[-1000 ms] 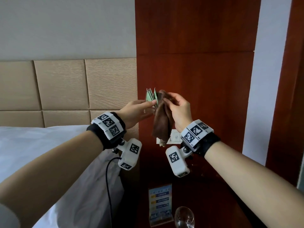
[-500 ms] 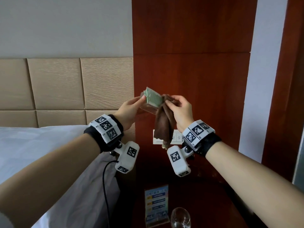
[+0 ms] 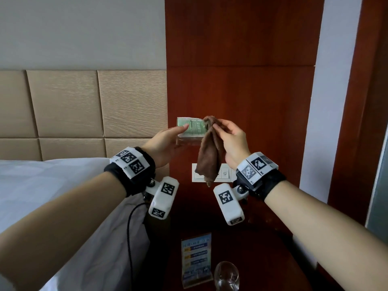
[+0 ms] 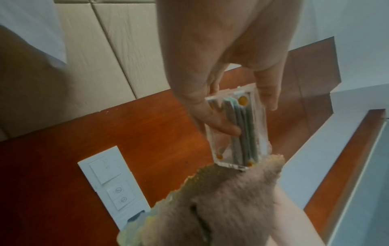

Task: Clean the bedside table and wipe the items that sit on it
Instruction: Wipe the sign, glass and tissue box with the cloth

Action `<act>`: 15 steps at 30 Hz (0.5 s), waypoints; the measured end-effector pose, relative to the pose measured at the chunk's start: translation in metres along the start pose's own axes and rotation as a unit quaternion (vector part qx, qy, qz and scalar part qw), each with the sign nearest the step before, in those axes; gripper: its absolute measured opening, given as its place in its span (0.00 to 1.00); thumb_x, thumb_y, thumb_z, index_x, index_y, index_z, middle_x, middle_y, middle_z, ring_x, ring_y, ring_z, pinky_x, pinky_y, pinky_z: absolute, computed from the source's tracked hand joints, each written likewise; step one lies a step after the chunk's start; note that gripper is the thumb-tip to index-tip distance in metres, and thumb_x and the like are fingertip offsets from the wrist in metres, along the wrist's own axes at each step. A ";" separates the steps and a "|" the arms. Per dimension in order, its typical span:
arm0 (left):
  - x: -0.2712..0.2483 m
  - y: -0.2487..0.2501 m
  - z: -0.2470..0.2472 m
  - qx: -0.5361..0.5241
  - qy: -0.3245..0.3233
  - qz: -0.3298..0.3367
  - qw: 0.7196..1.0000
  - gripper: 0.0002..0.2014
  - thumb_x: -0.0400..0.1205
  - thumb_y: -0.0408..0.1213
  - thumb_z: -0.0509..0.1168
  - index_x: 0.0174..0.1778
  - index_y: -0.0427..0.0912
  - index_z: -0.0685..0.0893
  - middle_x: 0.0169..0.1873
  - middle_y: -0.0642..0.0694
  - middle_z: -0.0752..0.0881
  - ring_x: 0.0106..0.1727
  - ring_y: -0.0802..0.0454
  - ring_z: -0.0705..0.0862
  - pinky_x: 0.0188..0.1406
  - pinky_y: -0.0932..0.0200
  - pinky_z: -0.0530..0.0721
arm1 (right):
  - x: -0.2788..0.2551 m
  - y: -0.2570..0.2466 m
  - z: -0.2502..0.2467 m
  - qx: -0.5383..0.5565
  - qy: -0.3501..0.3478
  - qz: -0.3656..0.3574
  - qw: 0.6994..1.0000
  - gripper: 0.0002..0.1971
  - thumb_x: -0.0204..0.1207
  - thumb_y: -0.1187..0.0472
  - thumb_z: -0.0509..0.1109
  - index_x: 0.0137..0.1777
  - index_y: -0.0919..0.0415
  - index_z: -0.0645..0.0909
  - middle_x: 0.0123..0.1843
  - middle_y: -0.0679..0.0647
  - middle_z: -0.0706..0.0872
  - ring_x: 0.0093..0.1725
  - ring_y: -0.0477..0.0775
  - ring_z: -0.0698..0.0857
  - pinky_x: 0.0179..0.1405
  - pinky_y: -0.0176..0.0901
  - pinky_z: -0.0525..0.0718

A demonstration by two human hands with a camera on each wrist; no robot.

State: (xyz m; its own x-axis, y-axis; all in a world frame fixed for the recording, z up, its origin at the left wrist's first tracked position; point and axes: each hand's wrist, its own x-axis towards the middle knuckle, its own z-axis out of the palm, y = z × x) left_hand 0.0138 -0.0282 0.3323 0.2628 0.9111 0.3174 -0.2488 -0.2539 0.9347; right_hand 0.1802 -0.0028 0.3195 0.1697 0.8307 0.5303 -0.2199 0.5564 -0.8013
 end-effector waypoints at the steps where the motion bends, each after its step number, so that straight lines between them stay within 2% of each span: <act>1: 0.000 -0.001 0.000 -0.006 -0.003 0.000 1.000 0.10 0.84 0.39 0.59 0.50 0.41 0.84 0.38 0.48 0.91 0.41 0.56 0.88 0.58 0.63 0.79 | 0.000 -0.002 0.000 -0.005 0.001 -0.002 1.000 0.07 0.76 0.67 0.70 0.48 0.54 0.84 0.49 0.53 0.88 0.56 0.56 0.86 0.63 0.52 0.83; 5: -0.001 -0.004 0.001 -0.025 -0.028 0.001 0.999 0.12 0.83 0.38 0.60 0.58 0.38 0.82 0.49 0.44 0.88 0.51 0.52 0.85 0.52 0.64 0.86 | 0.002 -0.002 -0.002 -0.039 0.022 -0.006 0.999 0.08 0.76 0.68 0.70 0.46 0.53 0.84 0.54 0.60 0.89 0.58 0.62 0.87 0.62 0.60 0.84; 7: -0.001 -0.005 0.002 -0.023 -0.030 0.001 0.999 0.14 0.83 0.37 0.61 0.62 0.37 0.80 0.55 0.41 0.86 0.55 0.49 0.83 0.54 0.62 0.85 | 0.002 -0.001 -0.004 -0.067 0.031 -0.009 0.997 0.08 0.75 0.67 0.70 0.45 0.52 0.84 0.54 0.61 0.89 0.57 0.62 0.87 0.61 0.62 0.84; 9: -0.001 -0.008 0.000 -0.024 -0.036 0.001 0.999 0.16 0.82 0.37 0.61 0.65 0.36 0.79 0.59 0.39 0.84 0.58 0.46 0.82 0.59 0.60 0.83 | 0.002 0.000 -0.008 -0.094 0.032 -0.014 0.995 0.08 0.75 0.68 0.71 0.45 0.53 0.84 0.53 0.60 0.89 0.57 0.61 0.87 0.61 0.61 0.84; 12: -0.002 -0.013 -0.003 -0.033 -0.046 -0.009 0.998 0.17 0.81 0.36 0.62 0.66 0.36 0.78 0.59 0.38 0.84 0.57 0.46 0.84 0.60 0.57 0.84 | 0.001 0.002 -0.019 -0.140 0.044 -0.020 0.989 0.07 0.75 0.66 0.72 0.50 0.58 0.84 0.54 0.59 0.89 0.56 0.59 0.87 0.61 0.58 0.85; 13: -0.002 -0.016 -0.004 -0.034 -0.043 -0.014 0.998 0.17 0.81 0.35 0.62 0.66 0.36 0.77 0.58 0.38 0.84 0.56 0.45 0.85 0.57 0.56 0.86 | 0.002 0.004 -0.024 -0.161 0.050 -0.026 0.985 0.08 0.74 0.66 0.72 0.52 0.59 0.84 0.54 0.59 0.89 0.56 0.58 0.87 0.62 0.57 0.84; 15: -0.004 -0.023 -0.004 -0.034 -0.031 -0.024 0.999 0.19 0.81 0.31 0.61 0.69 0.35 0.75 0.59 0.36 0.83 0.54 0.44 0.86 0.46 0.57 0.90 | 0.002 0.009 -0.037 -0.202 0.059 -0.027 0.977 0.10 0.74 0.65 0.73 0.54 0.61 0.84 0.55 0.58 0.89 0.57 0.56 0.87 0.62 0.55 0.84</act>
State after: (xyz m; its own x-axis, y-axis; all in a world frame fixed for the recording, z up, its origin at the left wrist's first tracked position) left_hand 0.0149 -0.0247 0.3092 0.3323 0.8995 0.2837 -0.2963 -0.1860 0.9368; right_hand 0.2137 0.0028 0.3031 0.2861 0.7786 0.5586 0.1864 0.5266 -0.8294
